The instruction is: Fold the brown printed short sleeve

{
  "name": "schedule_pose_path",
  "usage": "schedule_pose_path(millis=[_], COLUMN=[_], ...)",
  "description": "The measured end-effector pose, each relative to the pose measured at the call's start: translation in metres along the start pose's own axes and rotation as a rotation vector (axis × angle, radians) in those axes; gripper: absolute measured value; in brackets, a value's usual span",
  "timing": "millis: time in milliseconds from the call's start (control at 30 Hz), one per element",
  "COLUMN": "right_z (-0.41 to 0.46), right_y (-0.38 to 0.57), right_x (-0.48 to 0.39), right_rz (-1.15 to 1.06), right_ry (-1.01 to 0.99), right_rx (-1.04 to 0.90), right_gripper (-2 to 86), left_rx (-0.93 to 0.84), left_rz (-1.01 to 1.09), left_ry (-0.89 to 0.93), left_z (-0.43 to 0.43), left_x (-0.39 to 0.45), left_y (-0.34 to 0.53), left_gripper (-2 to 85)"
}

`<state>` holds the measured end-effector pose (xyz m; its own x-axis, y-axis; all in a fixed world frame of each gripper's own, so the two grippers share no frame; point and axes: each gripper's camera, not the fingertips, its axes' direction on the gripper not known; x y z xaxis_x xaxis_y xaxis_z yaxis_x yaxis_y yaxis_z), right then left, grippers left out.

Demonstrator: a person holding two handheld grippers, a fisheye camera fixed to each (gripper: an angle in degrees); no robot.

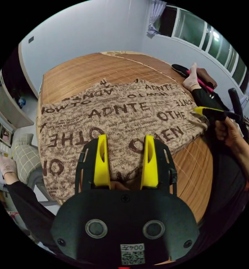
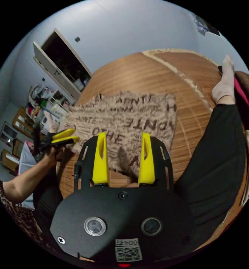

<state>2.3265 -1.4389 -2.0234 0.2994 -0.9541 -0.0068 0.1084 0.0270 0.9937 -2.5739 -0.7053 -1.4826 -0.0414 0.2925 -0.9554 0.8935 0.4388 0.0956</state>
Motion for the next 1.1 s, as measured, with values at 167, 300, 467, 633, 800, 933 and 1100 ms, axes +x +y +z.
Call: schedule_pose_path(millis=[167,300,467,633,800,933,1100], right_z=[-0.114,-0.147,-0.161,-0.178,-0.192,-0.196,-0.191], right_y=[-0.009,0.007,0.018,0.015,0.006,-0.002,-0.019], right_x=[0.053,0.124,0.167,0.188,0.201,0.209,0.218], right_rz=[0.056,0.238,0.337,0.371,0.367,0.383,0.437], right_ry=[-0.060,-0.211,-0.459,-0.491,-0.507,-0.512,-0.487], right_rx=[0.197,0.240,0.287,0.316,0.325,0.319,0.277], right_gripper=[17.3,18.5,18.9,20.1,20.8,21.8,25.3], left_rx=[0.104,0.077,0.027,-0.040,-0.092,-0.108,0.022], left_rz=[0.204,0.560,0.795,0.870,0.880,0.737,0.455], left_ry=[0.027,-0.023,-0.102,-0.117,-0.129,-0.062,0.125], left_z=[-0.009,0.030,0.090,0.141,0.180,0.190,0.148], left_x=[0.110,0.267,0.385,0.442,0.474,0.469,0.425], left_y=[-0.003,0.007,0.022,0.026,0.025,0.012,-0.001], left_gripper=[14.9,14.1,13.4,12.9,9.3,5.0,2.6])
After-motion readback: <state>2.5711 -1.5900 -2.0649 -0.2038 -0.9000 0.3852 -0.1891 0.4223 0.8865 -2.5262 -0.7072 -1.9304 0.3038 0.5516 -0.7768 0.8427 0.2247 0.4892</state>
